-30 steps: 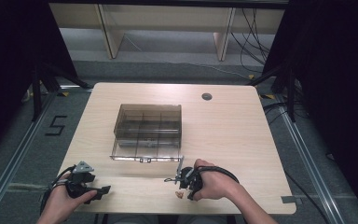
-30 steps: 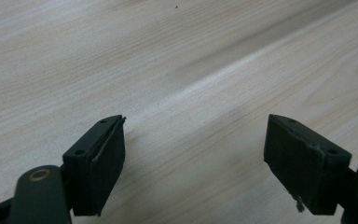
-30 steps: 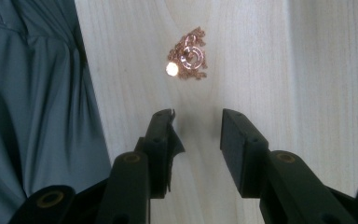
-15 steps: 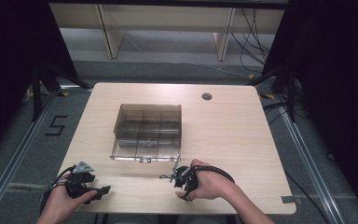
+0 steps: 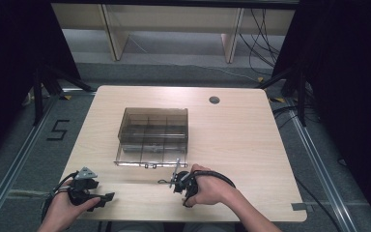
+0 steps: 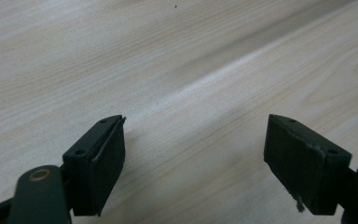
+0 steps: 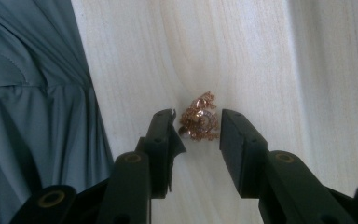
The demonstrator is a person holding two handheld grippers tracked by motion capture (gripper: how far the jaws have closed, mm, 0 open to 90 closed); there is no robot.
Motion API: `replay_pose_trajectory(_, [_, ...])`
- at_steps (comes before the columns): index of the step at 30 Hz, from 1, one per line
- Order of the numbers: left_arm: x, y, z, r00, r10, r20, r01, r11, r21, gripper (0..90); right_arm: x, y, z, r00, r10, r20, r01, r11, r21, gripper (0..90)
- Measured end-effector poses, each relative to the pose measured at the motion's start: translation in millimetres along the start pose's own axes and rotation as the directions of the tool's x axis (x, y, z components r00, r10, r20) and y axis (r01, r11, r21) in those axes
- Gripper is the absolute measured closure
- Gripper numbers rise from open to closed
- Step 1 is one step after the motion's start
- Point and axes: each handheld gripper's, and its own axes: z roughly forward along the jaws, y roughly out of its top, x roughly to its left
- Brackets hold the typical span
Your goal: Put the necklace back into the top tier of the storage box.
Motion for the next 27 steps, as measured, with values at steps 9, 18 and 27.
replay_pose_trajectory(9, [0.0, 0.3, -0.6, 1.0000, 0.004, -0.001, -0.004, 1.0000, 0.003, 20.5, 3.6, 5.2, 4.4, 0.9998, 0.000, 0.019, -0.001, 1.000, 0.026, 67.1])
replay_pose_trajectory(18, [-0.1, 0.3, -0.6, 1.0000, 0.005, 0.001, -0.005, 1.0000, 0.004, 20.5, 7.5, 9.1, 6.2, 0.9951, -0.075, 0.064, 0.074, 0.997, 0.030, 78.6])
replay_pose_trajectory(27, [0.0, 0.2, -0.9, 1.0000, 0.004, 0.001, -0.004, 1.0000, 0.002, 20.5, 3.9, 9.7, 5.3, 0.9996, -0.026, 0.009, 0.025, 0.998, 0.055, 86.2])
